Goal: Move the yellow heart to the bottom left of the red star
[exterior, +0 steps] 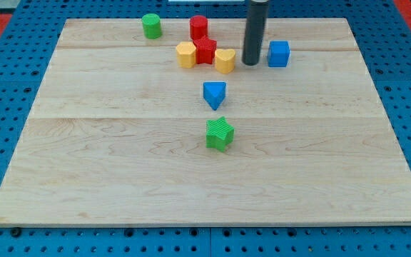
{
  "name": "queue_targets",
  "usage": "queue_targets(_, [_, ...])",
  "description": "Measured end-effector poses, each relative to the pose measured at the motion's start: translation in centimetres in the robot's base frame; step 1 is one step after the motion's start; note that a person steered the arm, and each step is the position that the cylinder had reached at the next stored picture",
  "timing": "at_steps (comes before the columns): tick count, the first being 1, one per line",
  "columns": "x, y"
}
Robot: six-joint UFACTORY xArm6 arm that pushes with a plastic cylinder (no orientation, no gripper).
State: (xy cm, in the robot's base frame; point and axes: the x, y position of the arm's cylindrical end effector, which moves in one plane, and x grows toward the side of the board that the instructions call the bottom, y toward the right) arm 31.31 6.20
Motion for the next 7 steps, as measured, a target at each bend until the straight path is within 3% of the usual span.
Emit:
queue_targets(2, [0.0, -6.9])
queue_targets(4, [-0.2, -3.8])
queue_targets(5, [2.2, -3.4])
queue_targets(7, [4.8, -6.1])
